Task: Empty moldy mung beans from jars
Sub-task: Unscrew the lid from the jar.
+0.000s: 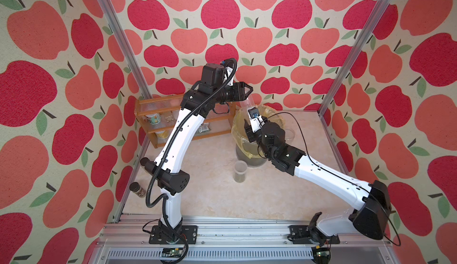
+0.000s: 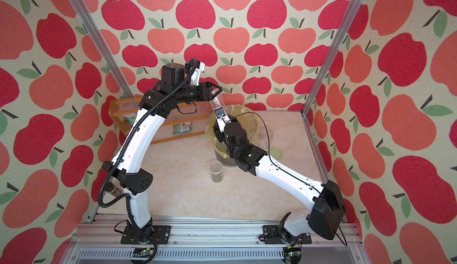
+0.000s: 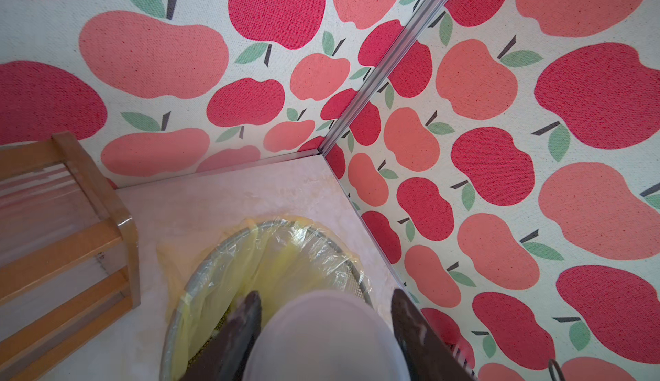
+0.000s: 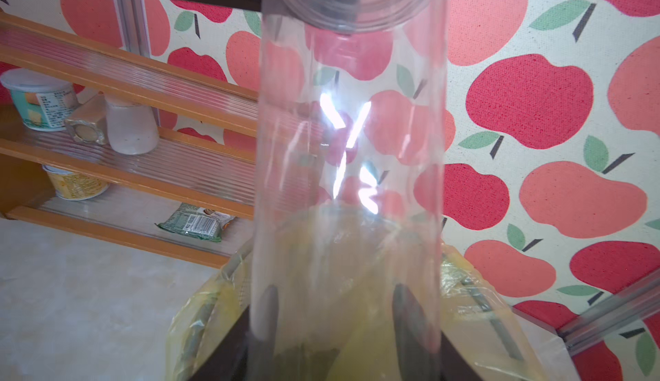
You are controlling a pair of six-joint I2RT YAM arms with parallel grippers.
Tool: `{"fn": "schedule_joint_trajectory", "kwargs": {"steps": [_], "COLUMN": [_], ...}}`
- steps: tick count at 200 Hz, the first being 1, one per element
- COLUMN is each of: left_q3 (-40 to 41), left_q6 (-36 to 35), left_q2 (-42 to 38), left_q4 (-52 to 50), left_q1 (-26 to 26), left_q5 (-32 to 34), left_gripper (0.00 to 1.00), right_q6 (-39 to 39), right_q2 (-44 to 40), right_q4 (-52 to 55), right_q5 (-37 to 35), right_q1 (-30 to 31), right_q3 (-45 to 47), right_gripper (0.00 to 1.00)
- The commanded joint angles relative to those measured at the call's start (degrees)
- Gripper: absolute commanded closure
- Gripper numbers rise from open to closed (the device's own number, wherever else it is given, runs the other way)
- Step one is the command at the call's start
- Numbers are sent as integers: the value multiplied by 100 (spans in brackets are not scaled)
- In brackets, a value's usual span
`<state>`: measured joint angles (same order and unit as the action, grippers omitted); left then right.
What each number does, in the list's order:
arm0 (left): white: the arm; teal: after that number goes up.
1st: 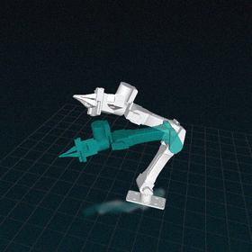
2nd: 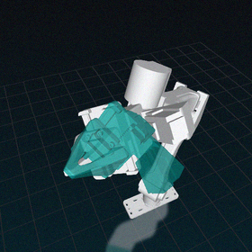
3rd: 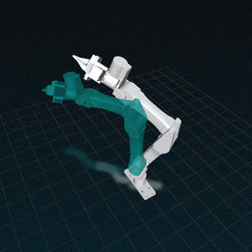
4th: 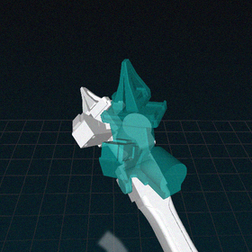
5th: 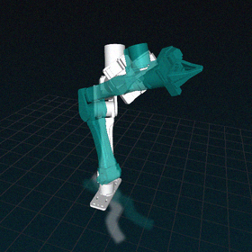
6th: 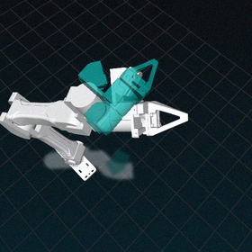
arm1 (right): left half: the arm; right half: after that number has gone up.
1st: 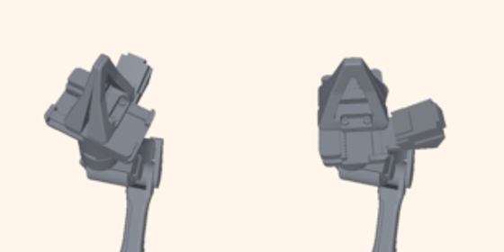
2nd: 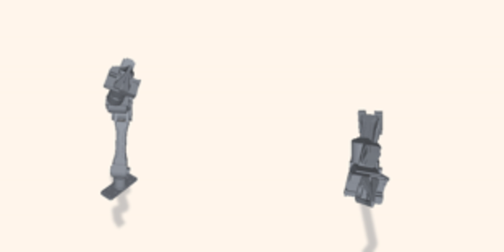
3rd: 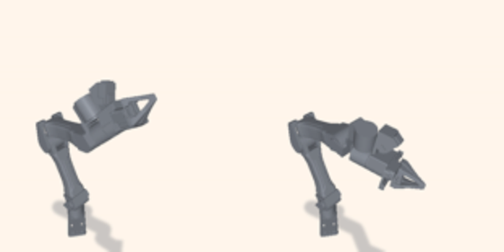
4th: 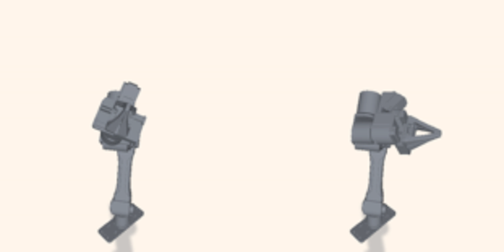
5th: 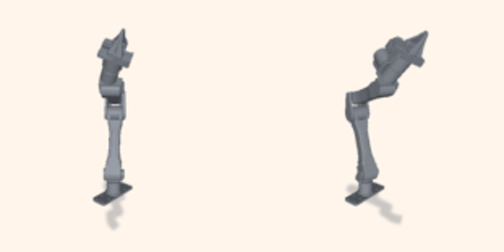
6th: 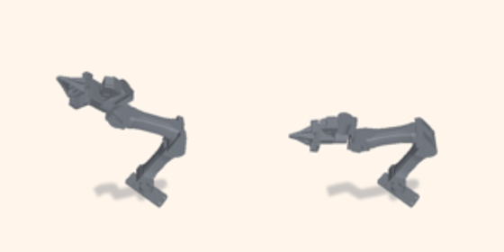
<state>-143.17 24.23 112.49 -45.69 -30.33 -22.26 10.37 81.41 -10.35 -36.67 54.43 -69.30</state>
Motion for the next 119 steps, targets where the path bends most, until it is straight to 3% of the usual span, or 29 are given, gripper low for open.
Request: {"fn": "schedule_joint_trajectory", "kwargs": {"steps": [1, 63, 119], "left_q3": [211, 621, 226], "left_q6": [-180, -98, -91], "left_q2": [292, 117, 304], "left_q4": [-72, 129, -154], "left_q1": [27, 27, 61], "left_q5": [399, 575, 669], "left_gripper": [51, 52, 51], "right_q6": [1252, 1926, 2746], "right_q2": [-28, 245, 522], "right_q4": [-948, -1648, -2500], "right_q5": [39, -702, -1157], "right_q1": [471, 574, 621], "right_q3": [-223, -284, -287], "right_gripper": [67, 67, 66]}}
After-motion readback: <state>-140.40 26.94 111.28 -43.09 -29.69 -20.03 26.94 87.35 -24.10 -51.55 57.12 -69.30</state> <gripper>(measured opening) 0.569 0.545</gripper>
